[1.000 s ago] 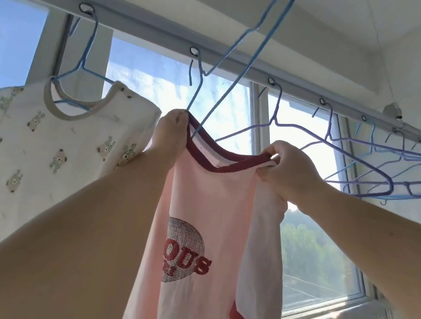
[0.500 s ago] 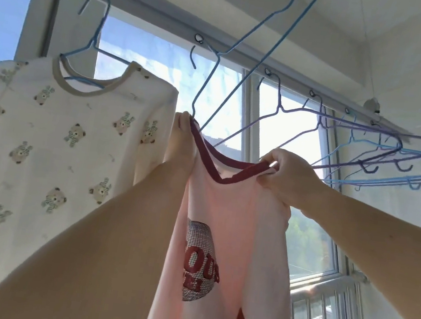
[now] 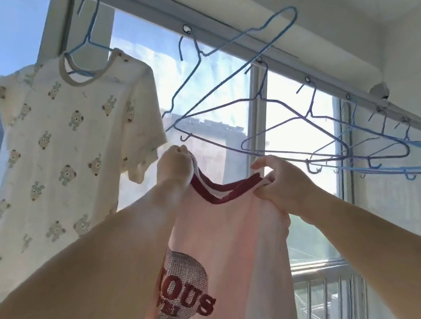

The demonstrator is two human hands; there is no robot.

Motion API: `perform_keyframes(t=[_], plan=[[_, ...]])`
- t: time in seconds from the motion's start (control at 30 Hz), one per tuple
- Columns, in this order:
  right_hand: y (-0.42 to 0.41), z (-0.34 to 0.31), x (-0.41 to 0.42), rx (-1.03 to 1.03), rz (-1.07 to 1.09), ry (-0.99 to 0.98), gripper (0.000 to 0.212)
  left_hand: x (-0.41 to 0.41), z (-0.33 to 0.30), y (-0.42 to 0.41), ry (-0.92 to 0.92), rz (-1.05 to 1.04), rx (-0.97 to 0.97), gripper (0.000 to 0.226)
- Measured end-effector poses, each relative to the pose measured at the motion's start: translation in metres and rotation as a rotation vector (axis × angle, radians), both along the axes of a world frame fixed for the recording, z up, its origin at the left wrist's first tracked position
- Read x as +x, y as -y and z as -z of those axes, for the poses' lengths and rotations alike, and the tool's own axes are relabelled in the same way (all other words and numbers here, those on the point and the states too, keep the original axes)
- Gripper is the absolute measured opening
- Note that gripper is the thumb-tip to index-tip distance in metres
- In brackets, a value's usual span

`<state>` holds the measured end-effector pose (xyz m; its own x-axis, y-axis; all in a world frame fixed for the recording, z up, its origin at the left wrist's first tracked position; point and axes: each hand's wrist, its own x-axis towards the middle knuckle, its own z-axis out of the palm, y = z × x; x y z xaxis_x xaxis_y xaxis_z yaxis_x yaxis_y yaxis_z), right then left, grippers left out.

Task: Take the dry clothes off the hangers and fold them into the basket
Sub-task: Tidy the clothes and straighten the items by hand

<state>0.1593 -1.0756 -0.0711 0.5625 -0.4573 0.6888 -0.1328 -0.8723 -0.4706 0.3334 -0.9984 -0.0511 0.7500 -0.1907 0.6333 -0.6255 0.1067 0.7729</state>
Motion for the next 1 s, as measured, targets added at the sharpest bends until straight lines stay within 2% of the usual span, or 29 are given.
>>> perform_keyframes(t=[0.07, 0.17, 0.3, 0.5, 0.63, 0.87, 1.0], plan=[[0.006, 0.017, -0.01, 0.051, -0.009, -0.015, 0.041, -0.005, 0.026, 0.004, 0.08, -0.078, 0.049, 0.035], [0.02, 0.047, -0.022, 0.149, 0.003, -0.057, 0.036, -0.022, 0.067, 0.006, 0.114, -0.057, 0.154, 0.036], [0.04, 0.102, -0.048, 0.329, 0.007, -0.124, 0.025, -0.041, 0.131, -0.001, 0.075, -0.038, 0.283, 0.036], [0.071, 0.184, -0.082, 0.55, 0.094, -0.087, 0.02, -0.069, 0.224, -0.022, 0.08, -0.007, 0.405, 0.032], [0.071, 0.239, -0.092, 0.5, 0.17, -0.156, 0.019, -0.089, 0.287, -0.032, 0.125, 0.044, 0.484, 0.026], [0.057, 0.317, -0.098, 0.488, 0.144, -0.219, 0.029, -0.139, 0.372, -0.039, -0.179, 0.192, 0.449, 0.023], [0.059, 0.335, -0.109, 0.439, 0.211, -0.213, 0.03, -0.142, 0.406, -0.048, -0.099, 0.21, 0.507, 0.032]])
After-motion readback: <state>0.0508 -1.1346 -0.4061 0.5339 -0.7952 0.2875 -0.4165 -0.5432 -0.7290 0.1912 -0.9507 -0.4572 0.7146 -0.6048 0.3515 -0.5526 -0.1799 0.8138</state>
